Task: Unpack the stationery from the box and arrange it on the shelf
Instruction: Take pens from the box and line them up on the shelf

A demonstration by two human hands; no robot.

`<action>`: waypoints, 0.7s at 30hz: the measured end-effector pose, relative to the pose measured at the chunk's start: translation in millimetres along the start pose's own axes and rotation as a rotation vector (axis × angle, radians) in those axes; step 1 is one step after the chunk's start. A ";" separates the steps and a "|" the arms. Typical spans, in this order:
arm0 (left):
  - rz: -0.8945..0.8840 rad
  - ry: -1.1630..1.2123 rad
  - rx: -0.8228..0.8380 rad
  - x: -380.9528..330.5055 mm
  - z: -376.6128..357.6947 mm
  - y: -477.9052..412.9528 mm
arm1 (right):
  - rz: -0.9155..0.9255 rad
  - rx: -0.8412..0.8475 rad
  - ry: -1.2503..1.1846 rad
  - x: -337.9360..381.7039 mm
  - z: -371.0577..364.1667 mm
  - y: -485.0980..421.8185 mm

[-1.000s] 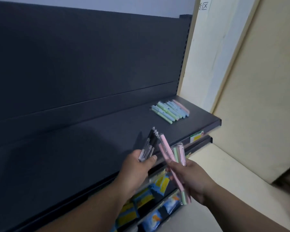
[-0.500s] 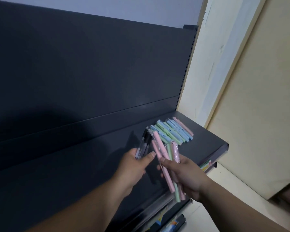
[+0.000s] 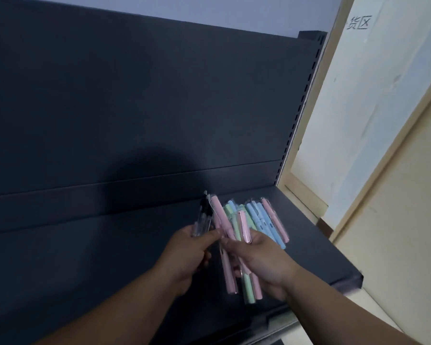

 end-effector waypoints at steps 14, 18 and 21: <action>-0.089 -0.117 -0.287 3.8 -64.5 4.3 | 0.043 -0.325 0.612 15.4 174.8 -92.0; -0.125 -0.130 -0.297 0.1 -73.2 7.9 | 0.034 -0.294 0.672 2.6 176.3 -106.0; -0.109 -0.120 -0.295 -0.1 -78.9 9.2 | 0.099 -0.317 0.758 10.1 182.1 -109.7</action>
Point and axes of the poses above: each hand's wrist, its own y-axis away from the middle knuckle, its own z-axis out of the back of the hand, x = y × z, the point moved 9 cm from there along -y, towards the middle knuckle, and after that the axes turned 13 degrees about -x, right-handed, at the moved point
